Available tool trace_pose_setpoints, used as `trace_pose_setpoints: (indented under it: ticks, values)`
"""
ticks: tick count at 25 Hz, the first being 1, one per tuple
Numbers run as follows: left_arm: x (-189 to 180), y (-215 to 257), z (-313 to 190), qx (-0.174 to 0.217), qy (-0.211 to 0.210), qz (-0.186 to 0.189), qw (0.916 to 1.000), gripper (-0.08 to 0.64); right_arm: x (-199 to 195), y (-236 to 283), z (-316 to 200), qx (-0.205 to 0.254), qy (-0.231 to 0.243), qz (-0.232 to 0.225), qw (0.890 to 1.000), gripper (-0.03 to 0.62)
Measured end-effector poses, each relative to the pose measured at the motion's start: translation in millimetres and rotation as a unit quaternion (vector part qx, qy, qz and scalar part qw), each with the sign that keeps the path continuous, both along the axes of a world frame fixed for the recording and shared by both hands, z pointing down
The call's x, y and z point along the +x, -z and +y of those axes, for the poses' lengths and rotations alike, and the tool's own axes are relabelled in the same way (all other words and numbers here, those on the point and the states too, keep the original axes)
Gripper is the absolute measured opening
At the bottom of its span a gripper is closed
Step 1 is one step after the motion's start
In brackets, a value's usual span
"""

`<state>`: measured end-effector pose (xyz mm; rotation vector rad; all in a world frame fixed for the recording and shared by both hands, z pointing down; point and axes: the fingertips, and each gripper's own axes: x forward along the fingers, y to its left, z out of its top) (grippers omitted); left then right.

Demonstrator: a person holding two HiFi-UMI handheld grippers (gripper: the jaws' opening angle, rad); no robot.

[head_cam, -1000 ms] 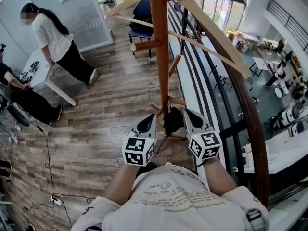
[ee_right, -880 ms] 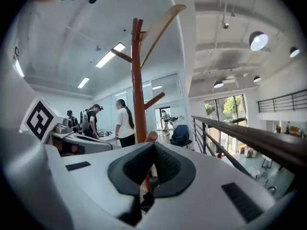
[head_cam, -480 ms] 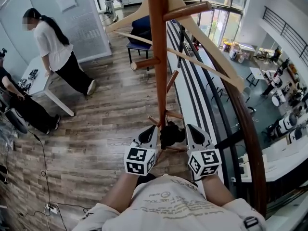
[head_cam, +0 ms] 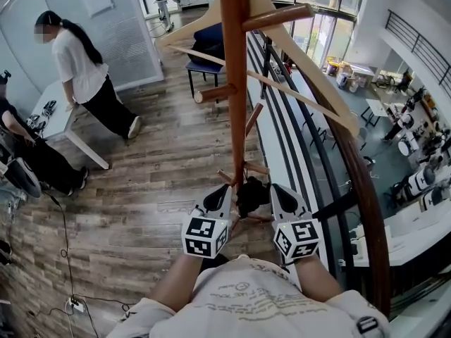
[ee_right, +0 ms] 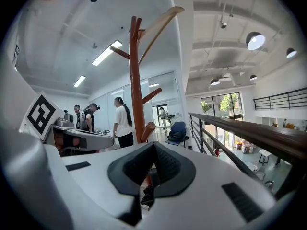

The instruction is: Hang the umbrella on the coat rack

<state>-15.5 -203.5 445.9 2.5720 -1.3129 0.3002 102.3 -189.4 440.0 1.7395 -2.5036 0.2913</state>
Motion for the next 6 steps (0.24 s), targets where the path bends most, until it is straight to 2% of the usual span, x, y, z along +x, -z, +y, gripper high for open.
trace_pose_setpoints:
  ticks: [6]
  values:
    - [1.1,-5.3,4.5,-0.003,0.005,-0.002,1.0,0.003,1.9,-3.8,4.0,-0.001,0.003,0.002,1.0,0.0]
